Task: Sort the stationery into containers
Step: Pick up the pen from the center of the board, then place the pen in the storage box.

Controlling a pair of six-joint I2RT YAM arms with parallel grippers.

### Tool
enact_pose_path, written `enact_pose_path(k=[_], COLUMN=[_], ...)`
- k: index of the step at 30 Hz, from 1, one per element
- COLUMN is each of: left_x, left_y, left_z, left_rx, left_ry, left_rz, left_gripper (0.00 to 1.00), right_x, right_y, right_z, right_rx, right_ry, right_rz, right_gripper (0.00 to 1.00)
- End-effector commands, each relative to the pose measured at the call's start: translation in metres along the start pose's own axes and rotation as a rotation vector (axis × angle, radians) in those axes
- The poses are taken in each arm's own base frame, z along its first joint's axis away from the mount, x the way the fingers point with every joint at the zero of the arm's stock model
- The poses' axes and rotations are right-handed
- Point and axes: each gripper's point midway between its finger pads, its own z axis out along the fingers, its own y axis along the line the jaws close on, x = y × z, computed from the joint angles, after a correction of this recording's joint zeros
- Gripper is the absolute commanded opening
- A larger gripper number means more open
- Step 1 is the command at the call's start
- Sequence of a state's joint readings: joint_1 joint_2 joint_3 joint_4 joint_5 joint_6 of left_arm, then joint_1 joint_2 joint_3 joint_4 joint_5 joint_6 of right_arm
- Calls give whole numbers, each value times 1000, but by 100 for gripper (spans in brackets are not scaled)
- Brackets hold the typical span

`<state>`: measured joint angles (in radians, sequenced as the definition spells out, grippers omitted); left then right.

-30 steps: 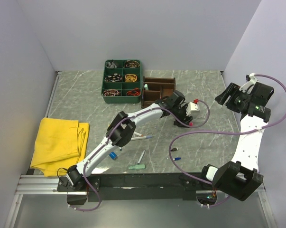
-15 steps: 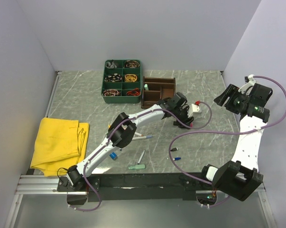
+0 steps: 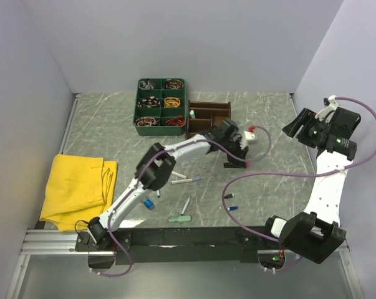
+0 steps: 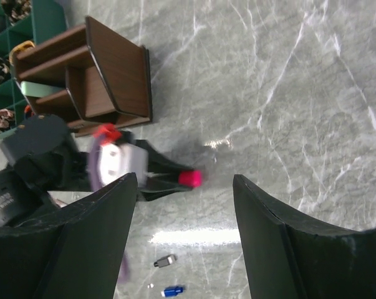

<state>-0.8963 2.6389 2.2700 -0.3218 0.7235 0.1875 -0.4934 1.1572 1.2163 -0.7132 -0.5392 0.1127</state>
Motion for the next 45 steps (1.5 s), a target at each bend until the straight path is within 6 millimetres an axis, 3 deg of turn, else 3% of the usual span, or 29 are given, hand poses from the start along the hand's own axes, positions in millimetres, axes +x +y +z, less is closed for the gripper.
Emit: enact_pose_path(k=[1,2,4,7,10,15,25,31,37,45], left_x=[-139,-159,-183,-217,-219,-209,-171,-154,-139,-125], left_y=[-38,-39,-60,-67,-65,-17,61,93,109,115], left_z=[-116,-136,-170,-218,-246,-268,-271,-276,-268,-261], left_rx=[78,72,90,54,6,-144,-229,-251,-240,-227], left_ry=[-332,-402,-468,-605,-694,-710,-688,-704,-706,-721], left_rz=[71,147,206,305,323,390,391,375,359,346], left_gripper=[4,3,2,2,1,1,1,1,1,1], right_x=[-36,-36,-37,-36,-40,-47,-38,-33,-41,-46], right_y=[22,22,24,28,34,45,50,47,54,58], right_z=[-27,-28,-29,-28,-26,-19,-8,-2,7,9], right_rx=[-31,-29,-33,-66,-103,-141,-127,-95,-83,-56], right_ry=[-126,-129,-138,-149,-193,-234,-185,-137,-119,-99], right_rz=[-71,-78,-84,-93,-97,-109,-117,-132,-159,-208], right_gripper=[71,71,71,71,71,71,70,70,70,71])
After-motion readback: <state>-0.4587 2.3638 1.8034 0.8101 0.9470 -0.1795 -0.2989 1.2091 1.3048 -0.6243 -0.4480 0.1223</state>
